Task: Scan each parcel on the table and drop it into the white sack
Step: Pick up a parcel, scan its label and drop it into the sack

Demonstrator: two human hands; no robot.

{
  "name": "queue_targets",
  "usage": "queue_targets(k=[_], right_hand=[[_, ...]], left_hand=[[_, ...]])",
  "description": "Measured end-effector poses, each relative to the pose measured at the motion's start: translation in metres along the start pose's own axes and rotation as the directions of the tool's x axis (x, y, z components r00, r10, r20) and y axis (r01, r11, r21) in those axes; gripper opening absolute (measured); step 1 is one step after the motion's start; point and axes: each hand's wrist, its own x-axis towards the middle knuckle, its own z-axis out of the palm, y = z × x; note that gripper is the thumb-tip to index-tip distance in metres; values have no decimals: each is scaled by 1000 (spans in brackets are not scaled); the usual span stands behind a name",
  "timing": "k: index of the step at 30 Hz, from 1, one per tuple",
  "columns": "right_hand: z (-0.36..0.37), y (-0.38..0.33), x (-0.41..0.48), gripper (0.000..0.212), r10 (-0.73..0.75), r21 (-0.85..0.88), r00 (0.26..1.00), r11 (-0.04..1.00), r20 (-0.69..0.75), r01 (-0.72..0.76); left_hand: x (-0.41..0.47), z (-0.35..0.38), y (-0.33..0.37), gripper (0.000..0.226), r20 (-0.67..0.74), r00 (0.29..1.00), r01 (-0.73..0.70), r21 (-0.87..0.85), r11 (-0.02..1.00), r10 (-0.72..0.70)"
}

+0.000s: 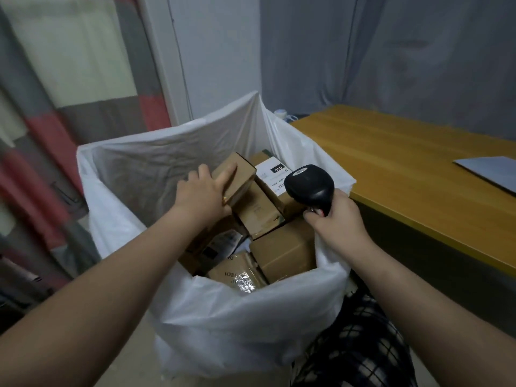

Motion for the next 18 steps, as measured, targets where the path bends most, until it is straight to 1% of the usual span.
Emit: queue_targets(k=[2, 4, 6, 7, 8, 10, 11, 12, 13, 14, 16, 17, 18], right_hand=[[6, 8, -3, 28, 42, 24, 999, 999, 8, -42], [7, 15, -6, 20, 87, 26, 996, 996, -5, -87], [6, 20, -7, 18, 122, 29, 992, 992, -20, -122], [6, 21, -8, 19, 128, 29, 992, 991, -24, -127], [5, 21, -7, 22, 125, 30, 992, 992, -26, -124], [2, 19, -7, 22, 122, 43, 992, 992, -8, -122], [0, 19, -7, 20, 122, 51, 993, 991, -1, -122], [-1, 19, -6, 19, 122, 59, 993, 991, -3, -121], [-3, 19, -5, 16, 125, 66, 992, 990, -9, -124], [-4, 19, -5, 15, 131, 75, 991, 989, -16, -129], [-8, 19, -4, 12, 148, 99, 989, 984, -26, -145], [-11, 19, -4, 9, 163, 110, 986, 981, -30, -159], [-15, 21, -5, 7, 174, 115, 984, 979, -34, -169]], left_hand=[[-1, 8, 9, 87, 47, 998, -45, 15, 999, 44], [-1, 12, 20, 78, 61, 995, -82, -38, 996, 85], [1, 9, 31, 66, 16, 990, -139, -66, 988, 140], [2, 6, 35, 65, -13, 988, -156, -57, 986, 155], [4, 2, 38, 72, -46, 988, -153, -56, 987, 150], [4, -3, 41, 93, -118, 986, -121, -46, 992, 114], [3, -3, 42, 102, -150, 982, -117, -1, 993, 115], [2, 1, 42, 107, -146, 981, -123, 57, 991, 130], [2, 6, 41, 109, -85, 986, -133, 100, 986, 141], [2, 12, 40, 106, 25, 990, -142, 94, 985, 141], [9, 19, 40, 88, 249, 959, -135, -26, 990, 137], [12, 20, 44, 79, 304, 939, -151, -61, 987, 163], [14, 19, 51, 72, 315, 929, -181, -74, 981, 196]])
